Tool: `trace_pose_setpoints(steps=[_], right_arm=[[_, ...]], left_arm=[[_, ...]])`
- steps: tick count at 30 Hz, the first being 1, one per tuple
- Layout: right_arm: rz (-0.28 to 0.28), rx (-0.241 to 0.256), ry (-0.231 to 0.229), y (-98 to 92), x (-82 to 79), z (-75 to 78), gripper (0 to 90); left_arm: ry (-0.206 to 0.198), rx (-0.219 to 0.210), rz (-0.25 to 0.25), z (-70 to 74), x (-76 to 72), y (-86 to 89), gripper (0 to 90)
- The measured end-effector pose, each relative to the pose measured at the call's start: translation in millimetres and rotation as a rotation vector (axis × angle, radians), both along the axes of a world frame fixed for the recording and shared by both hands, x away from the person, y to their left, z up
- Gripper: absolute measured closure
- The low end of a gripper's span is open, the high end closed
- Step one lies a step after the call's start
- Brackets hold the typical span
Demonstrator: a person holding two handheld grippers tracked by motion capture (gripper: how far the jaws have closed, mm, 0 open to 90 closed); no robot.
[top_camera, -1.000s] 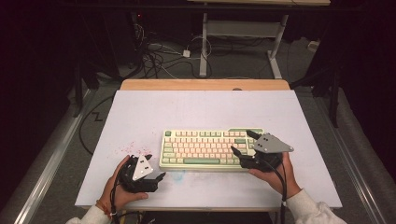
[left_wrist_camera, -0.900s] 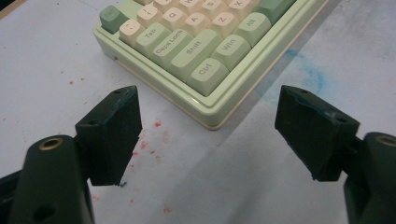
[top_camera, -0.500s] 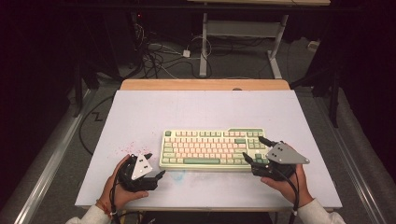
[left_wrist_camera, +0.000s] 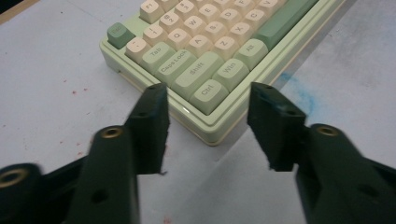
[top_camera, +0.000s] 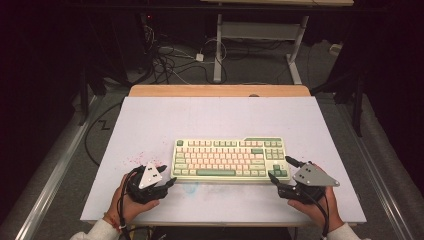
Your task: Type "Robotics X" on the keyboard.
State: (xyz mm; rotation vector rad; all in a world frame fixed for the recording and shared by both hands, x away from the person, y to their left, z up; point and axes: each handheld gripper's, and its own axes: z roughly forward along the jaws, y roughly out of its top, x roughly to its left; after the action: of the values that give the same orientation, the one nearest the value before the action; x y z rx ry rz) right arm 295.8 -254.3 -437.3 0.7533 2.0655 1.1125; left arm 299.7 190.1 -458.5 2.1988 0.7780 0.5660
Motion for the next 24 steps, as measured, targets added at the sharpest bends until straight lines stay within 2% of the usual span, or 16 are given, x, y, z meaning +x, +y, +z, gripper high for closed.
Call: trace_pose_setpoints(steps=[4, 9, 15, 18, 24], right_arm=[[0.004, -0.02, 0.01, -0.3, -3.4, -3.8, 26.0], [0.005, -0.023, 0.019, -1.4, -5.4, -5.4, 26.0], [0.006, -0.024, 0.015, -1.1, -5.9, -5.4, 26.0], [0.01, -0.027, 0.014, -0.5, -6.1, -5.5, 26.0], [0.01, -0.029, 0.016, -0.1, -6.3, -5.7, 26.0]], left_arm=[[0.025, -0.018, -0.01, 2.8, 3.4, 0.1, 71.4], [0.044, -0.011, -0.033, 7.8, 6.6, -2.1, 87.3], [0.049, 0.016, -0.05, 13.6, 11.0, -11.0, 87.5], [0.055, 0.006, -0.063, 16.3, 14.3, -14.8, 87.5], [0.064, 0.017, -0.078, 19.1, 18.9, -22.1, 87.5]])
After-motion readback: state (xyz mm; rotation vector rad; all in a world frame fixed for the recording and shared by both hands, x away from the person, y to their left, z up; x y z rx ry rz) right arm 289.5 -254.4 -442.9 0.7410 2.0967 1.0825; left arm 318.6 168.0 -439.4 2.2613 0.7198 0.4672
